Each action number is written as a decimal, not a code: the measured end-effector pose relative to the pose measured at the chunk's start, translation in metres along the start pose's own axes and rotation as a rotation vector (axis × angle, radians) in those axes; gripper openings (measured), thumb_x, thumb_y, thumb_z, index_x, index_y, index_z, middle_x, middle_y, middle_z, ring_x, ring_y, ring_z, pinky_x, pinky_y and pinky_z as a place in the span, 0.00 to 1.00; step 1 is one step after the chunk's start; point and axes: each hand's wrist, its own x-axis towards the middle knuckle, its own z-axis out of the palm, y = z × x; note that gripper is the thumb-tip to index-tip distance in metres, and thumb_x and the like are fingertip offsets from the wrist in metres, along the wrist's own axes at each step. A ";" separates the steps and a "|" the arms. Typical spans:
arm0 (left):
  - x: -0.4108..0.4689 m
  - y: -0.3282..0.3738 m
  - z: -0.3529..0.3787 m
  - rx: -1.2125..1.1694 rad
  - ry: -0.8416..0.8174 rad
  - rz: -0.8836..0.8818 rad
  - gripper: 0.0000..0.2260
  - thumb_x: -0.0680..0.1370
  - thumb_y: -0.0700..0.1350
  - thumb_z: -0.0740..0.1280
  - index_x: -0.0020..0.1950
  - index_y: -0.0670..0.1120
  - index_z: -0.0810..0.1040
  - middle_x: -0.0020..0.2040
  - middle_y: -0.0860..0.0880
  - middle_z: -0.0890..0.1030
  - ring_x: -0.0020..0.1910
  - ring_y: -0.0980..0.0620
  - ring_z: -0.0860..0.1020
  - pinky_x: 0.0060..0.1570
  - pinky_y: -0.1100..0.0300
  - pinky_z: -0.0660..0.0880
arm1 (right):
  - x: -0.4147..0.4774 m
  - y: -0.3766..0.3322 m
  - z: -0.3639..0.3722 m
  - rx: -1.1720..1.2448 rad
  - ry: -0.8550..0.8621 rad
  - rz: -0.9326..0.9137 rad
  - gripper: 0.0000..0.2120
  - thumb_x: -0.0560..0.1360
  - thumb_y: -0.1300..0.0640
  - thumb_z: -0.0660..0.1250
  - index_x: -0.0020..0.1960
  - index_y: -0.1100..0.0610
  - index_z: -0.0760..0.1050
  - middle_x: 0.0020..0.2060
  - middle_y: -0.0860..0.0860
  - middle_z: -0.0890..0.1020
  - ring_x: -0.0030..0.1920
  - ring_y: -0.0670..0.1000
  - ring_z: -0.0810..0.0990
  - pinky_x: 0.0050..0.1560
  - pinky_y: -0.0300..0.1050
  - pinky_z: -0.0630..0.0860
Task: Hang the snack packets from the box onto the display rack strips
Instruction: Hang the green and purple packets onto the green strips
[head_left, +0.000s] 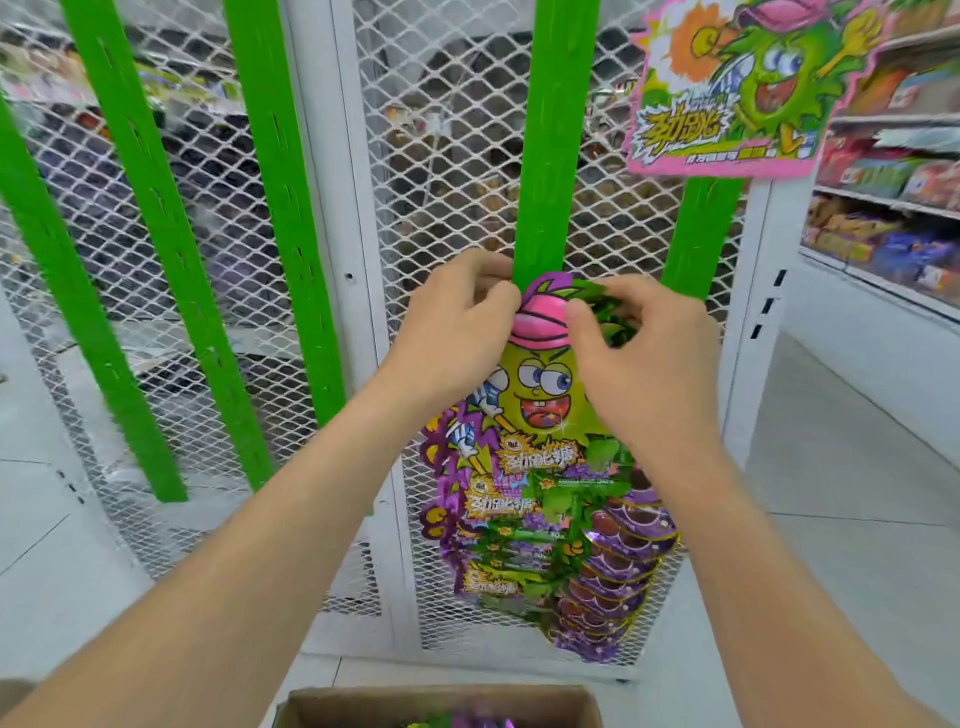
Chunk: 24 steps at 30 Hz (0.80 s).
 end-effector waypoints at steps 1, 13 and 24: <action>0.002 0.002 0.001 0.016 0.008 -0.018 0.13 0.80 0.47 0.62 0.61 0.53 0.82 0.53 0.57 0.85 0.54 0.59 0.82 0.58 0.56 0.78 | 0.002 0.000 0.001 0.012 -0.007 0.010 0.05 0.78 0.49 0.73 0.50 0.49 0.85 0.34 0.37 0.81 0.41 0.37 0.81 0.41 0.26 0.71; 0.008 0.002 -0.005 -0.325 -0.168 -0.371 0.15 0.79 0.56 0.69 0.49 0.47 0.89 0.49 0.41 0.89 0.51 0.37 0.87 0.65 0.36 0.79 | 0.012 -0.008 0.012 0.082 -0.005 0.094 0.13 0.80 0.49 0.70 0.38 0.52 0.81 0.30 0.40 0.80 0.37 0.44 0.80 0.39 0.34 0.72; -0.017 -0.022 -0.005 0.160 -0.003 0.141 0.11 0.86 0.54 0.63 0.49 0.52 0.82 0.41 0.49 0.84 0.41 0.51 0.81 0.48 0.51 0.78 | -0.015 0.011 0.015 -0.026 -0.059 -0.047 0.10 0.81 0.47 0.70 0.47 0.52 0.83 0.35 0.43 0.81 0.34 0.43 0.78 0.42 0.34 0.73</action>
